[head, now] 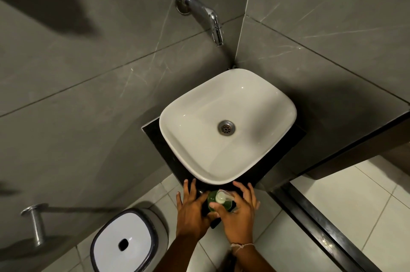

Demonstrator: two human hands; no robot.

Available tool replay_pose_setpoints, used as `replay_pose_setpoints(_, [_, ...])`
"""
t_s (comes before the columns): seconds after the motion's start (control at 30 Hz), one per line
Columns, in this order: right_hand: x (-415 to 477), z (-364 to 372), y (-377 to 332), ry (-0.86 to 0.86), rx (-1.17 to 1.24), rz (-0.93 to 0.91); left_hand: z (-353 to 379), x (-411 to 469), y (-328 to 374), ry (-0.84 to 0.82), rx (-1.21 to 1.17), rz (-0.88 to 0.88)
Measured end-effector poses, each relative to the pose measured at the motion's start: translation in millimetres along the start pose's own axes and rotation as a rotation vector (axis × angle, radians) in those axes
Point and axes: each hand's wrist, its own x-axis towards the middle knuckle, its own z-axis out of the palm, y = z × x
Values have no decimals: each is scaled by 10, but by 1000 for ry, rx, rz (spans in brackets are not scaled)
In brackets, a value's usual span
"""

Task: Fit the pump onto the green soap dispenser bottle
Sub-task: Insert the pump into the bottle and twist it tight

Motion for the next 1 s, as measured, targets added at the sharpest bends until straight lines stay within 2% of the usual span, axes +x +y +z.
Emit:
replay_pose_setpoints(0.13, [14,62,-97,-2,-26,63,-14,5,-8,-15,-2,-10])
replay_pose_setpoints(0.3, [-53,-3,38,-98,-2,-11,-23,0,-9,-10,2,-1])
replay_pose_setpoints(0.53, [24,74,-96,18,-23,50,5,5,-8,-1,18,-14])
replay_pose_setpoints(0.7, [-52,21,55,-61,6,-3,1,3,-11,-3,6,6])
replay_pose_setpoints(0.9, [-4,77,-83,22,-59,67,18,17,-24,4,26,2])
replay_pose_setpoints(1.0, [-92,57,3,-15,-30,24,13,10,-21,4,6,7])
